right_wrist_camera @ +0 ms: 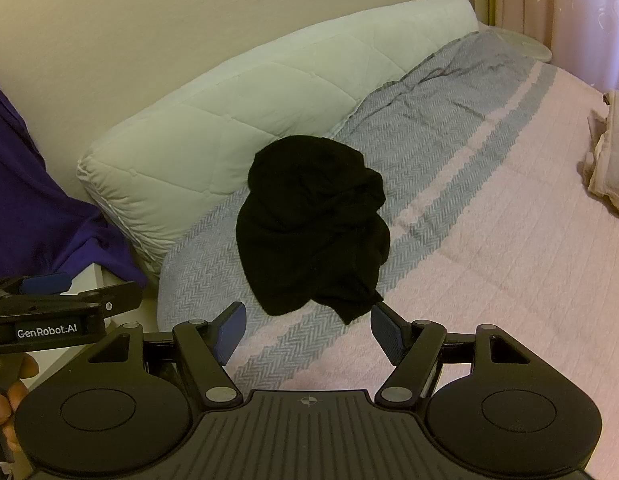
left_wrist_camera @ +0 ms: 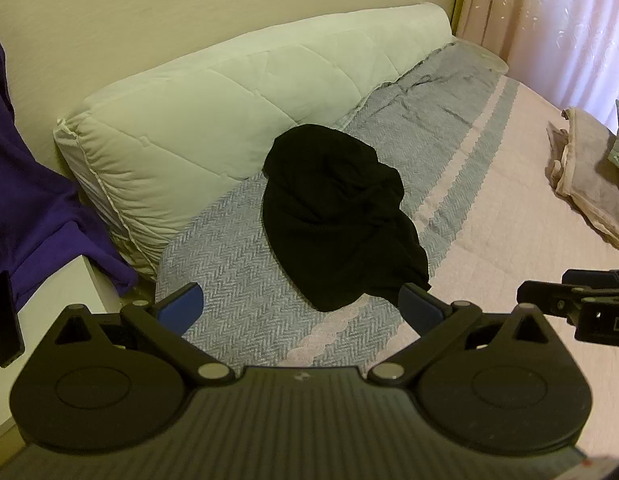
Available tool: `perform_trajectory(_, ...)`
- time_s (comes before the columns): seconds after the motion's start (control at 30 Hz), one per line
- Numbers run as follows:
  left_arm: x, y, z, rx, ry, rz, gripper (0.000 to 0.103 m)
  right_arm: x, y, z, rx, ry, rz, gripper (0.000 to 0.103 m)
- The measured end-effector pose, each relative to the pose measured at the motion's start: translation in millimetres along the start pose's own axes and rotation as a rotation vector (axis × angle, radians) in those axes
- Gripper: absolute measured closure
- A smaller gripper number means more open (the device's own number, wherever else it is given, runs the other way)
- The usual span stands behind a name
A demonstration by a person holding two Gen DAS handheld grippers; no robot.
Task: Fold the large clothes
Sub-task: 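Move both grippers toward the crumpled black sweater on the blanket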
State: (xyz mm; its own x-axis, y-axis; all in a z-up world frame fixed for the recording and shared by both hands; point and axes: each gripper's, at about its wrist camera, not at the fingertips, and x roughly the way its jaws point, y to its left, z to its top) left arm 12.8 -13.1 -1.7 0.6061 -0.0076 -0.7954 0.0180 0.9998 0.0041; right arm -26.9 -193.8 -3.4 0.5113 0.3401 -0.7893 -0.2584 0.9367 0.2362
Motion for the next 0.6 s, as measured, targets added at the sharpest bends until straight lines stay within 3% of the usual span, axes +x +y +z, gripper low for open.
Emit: perform_trajectory(0.6, -0.4, 0.3, -1.1, -0.008, 0.000, -0.007, 0.001, 0.4, 2.8, -0.3, -0.005, 0.010, 0.002, 0.037)
